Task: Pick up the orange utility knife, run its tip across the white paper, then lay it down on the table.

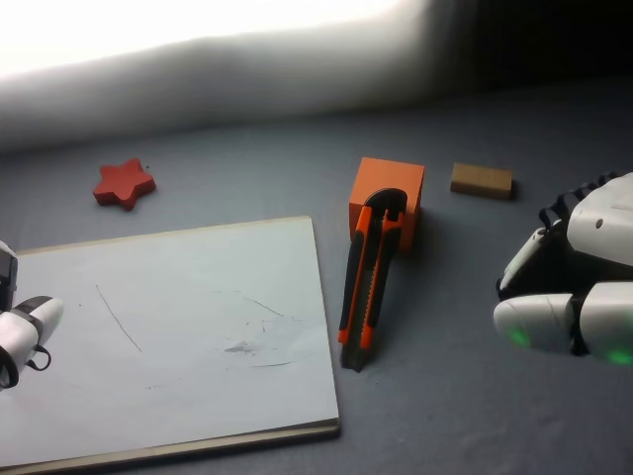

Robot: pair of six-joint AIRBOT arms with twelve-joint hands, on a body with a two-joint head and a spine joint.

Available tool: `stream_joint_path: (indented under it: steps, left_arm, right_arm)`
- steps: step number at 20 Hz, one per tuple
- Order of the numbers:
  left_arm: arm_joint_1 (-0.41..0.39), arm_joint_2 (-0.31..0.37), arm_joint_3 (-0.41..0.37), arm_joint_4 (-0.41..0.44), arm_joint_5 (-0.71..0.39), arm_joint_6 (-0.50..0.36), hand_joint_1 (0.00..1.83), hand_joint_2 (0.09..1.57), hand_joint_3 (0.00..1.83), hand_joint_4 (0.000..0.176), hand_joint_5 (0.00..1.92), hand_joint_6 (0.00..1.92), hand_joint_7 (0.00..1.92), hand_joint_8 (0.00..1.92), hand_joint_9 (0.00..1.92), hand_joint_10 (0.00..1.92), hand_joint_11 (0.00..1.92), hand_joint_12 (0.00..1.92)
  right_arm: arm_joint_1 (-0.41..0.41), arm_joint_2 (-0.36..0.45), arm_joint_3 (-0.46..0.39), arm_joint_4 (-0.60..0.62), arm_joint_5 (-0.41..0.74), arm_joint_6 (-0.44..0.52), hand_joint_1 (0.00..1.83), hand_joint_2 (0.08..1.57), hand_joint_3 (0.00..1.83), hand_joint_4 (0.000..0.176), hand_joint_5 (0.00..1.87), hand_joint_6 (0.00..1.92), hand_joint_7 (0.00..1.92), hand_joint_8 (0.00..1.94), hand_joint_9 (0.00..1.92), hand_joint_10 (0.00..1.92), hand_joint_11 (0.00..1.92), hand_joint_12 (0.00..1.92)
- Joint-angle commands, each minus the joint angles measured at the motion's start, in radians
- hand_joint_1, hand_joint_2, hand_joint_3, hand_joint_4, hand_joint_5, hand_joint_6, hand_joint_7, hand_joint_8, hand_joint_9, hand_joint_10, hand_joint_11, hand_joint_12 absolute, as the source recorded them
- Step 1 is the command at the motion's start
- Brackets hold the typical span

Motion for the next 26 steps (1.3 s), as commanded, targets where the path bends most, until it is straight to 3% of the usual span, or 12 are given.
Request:
stream_joint_path:
  steps: [1, 2, 7, 8, 9, 11, 14, 18, 21, 23, 26]
  left_arm:
    - [-0.001, 0.006, 0.002, 0.05, -0.098, 0.003, 0.3, 1.26, 0.23, 0.017, 0.1, 0.1, 0.23, 0.06, 0.17, 0.19, 0.0, 0.88]
    - [0.002, 0.006, -0.001, 0.05, -0.098, 0.003, 0.24, 1.36, 0.04, 0.016, 0.1, 0.01, 0.24, 0.0, 0.2, 0.05, 0.0, 0.85]
    - [0.029, 0.003, -0.002, 0.048, -0.091, -0.05, 0.24, 1.36, 0.01, 0.024, 0.12, 0.01, 0.23, 0.0, 0.24, 0.03, 0.0, 0.9]
    - [0.031, 0.004, -0.004, 0.049, -0.094, -0.049, 0.22, 1.37, 0.01, 0.023, 0.12, 0.01, 0.23, 0.0, 0.24, 0.03, 0.0, 0.89]
    - [0.033, 0.003, -0.007, 0.05, -0.094, -0.048, 0.2, 1.38, 0.01, 0.024, 0.11, 0.0, 0.23, 0.0, 0.24, 0.02, 0.0, 0.88]
    - [0.044, 0.002, -0.011, 0.049, -0.094, -0.071, 0.19, 1.39, 0.01, 0.024, 0.11, 0.0, 0.22, 0.0, 0.23, 0.01, 0.0, 0.85]
    - [0.045, 0.001, -0.01, 0.059, -0.094, -0.094, 0.2, 1.39, 0.01, 0.023, 0.13, 0.01, 0.22, 0.0, 0.22, 0.0, 0.0, 0.88]
    - [0.023, -0.027, -0.001, 0.061, -0.094, -0.075, 0.19, 1.4, 0.0, 0.024, 0.13, 0.0, 0.24, 0.0, 0.25, 0.01, 0.0, 0.92]
    - [0.012, -0.044, -0.002, 0.064, -0.094, -0.076, 0.24, 1.37, 0.0, 0.017, 0.14, 0.0, 0.24, 0.0, 0.24, 0.0, 0.0, 0.91]
    - [-0.006, -0.053, -0.005, 0.06, -0.094, -0.073, 0.23, 1.35, 0.0, 0.014, 0.15, 0.0, 0.25, 0.0, 0.23, 0.0, 0.0, 0.91]
    - [-0.024, -0.067, -0.011, 0.053, -0.094, -0.069, 0.22, 1.35, 0.0, 0.012, 0.15, 0.0, 0.25, 0.0, 0.23, 0.0, 0.0, 0.9]
  right_arm:
    - [0.003, 0.004, -0.005, 0.009, 0.104, 0.002, 0.12, 1.09, 0.28, 0.0, 0.0, 0.0, 0.02, 0.03, 0.01, 0.07, 0.0, 0.0]
    - [0.001, 0.004, -0.005, 0.009, 0.104, 0.002, 0.12, 1.18, 0.06, 0.0, 0.0, 0.0, 0.02, 0.0, 0.01, 0.04, 0.0, 0.0]
    - [-0.014, 0.004, -0.004, 0.009, 0.127, -0.024, 0.21, 1.17, 0.03, 0.0, 0.0, 0.0, 0.0, 0.0, 0.0, 0.0, 0.0, 0.0]
    - [-0.021, 0.004, -0.004, 0.001, 0.144, -0.04, 0.41, 1.17, 0.03, 0.0, 0.0, 0.0, 0.0, 0.0, 0.0, 0.0, 0.0, 0.0]
    - [-0.031, 0.004, -0.002, -0.018, 0.179, -0.057, 0.75, 1.14, 0.01, 0.0, 0.0, 0.0, 0.0, 0.0, 0.0, 0.0, 0.0, 0.0]
    - [-0.049, -0.006, 0.02, -0.09, 0.279, -0.059, 1.05, 1.1, 0.0, 0.0, 0.0, 0.0, 0.0, 0.0, 0.0, 0.0, 0.0, 0.0]
    - [-0.052, -0.038, 0.092, -0.22, 0.429, -0.07, 1.06, 1.14, 0.01, 0.0, 0.0, 0.0, 0.0, 0.0, 0.0, 0.0, 0.0, 0.0]
    - [0.001, -0.09, 0.176, -0.386, 0.422, -0.053, 1.06, 1.14, 0.01, 0.0, 0.0, 0.0, 0.0, 0.0, 0.0, 0.0, 0.0, 0.0]
    - [0.132, -0.168, 0.243, -0.576, 0.235, 0.063, 1.06, 1.14, 0.01, 0.0, 0.0, 0.0, 0.0, 0.0, 0.0, 0.0, 0.0, 0.0]
    - [0.214, -0.234, 0.302, -0.788, 0.157, 0.249, 1.06, 1.14, 0.01, 0.0, 0.0, 0.0, 0.0, 0.0, 0.0, 0.0, 0.0, 0.0]
    - [0.275, -0.323, 0.383, -1.05, 0.098, 0.501, 1.03, 1.15, 0.02, 0.0, 0.0, 0.0, 0.0, 0.0, 0.0, 0.0, 0.0, 0.0]
